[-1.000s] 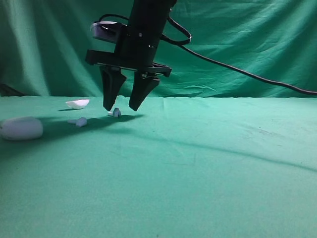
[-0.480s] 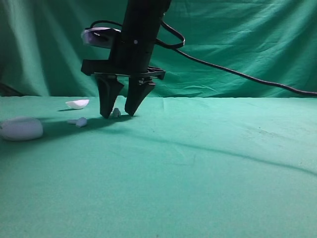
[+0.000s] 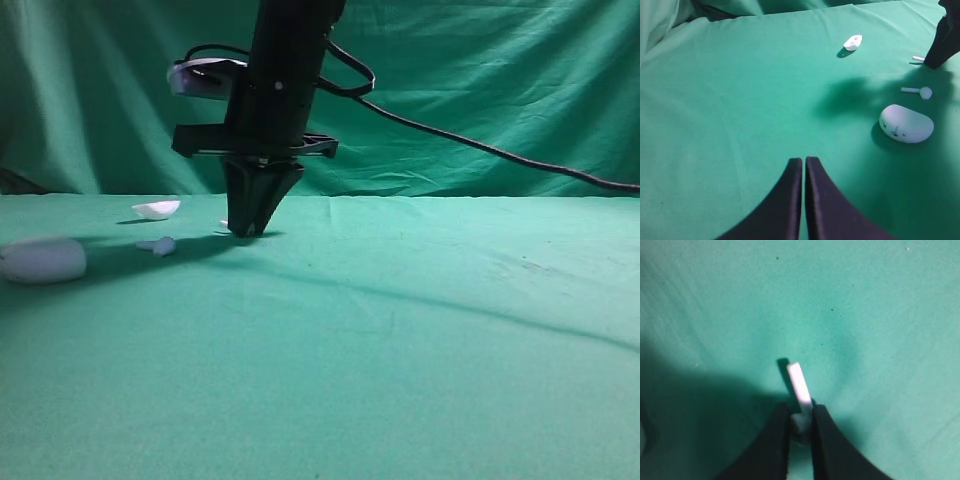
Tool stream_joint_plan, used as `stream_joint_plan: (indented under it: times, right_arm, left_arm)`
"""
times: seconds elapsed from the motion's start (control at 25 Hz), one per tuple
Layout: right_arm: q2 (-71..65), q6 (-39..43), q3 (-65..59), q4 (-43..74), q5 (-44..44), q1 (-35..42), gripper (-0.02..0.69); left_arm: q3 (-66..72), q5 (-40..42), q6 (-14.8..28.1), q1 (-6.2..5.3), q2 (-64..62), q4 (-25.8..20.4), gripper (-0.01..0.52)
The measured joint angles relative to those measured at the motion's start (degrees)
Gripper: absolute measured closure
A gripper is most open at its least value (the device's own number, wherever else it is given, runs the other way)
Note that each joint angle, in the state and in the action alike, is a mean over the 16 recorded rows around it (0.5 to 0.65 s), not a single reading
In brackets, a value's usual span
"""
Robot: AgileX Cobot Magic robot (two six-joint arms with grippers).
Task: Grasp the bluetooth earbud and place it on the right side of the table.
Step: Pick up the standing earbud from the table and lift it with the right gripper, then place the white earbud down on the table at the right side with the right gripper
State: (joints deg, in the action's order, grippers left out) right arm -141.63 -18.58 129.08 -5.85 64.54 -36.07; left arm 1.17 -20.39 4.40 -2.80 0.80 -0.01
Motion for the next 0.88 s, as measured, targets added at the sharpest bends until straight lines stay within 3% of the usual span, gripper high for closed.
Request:
stream_joint_plan:
  times: [0.12,0.56,0.88]
  right_arm:
    - [0.8,0.0,1.3,0.5,1.7,0.0,0.566]
    - [10.0,4.0,5.3,3.3,6.9,2.3,0.568]
    - [21.6,9.0,-0.6,4.1,7.3,8.3,0.568]
  left_arm:
    - [0.0,0.0,0.0,0.00,0.0,0.0,0.514]
    - [0.0,0.0,0.0,0.00,0.0,0.0,0.514]
    - [0.0,0.0,0.0,0.00,0.0,0.0,0.514]
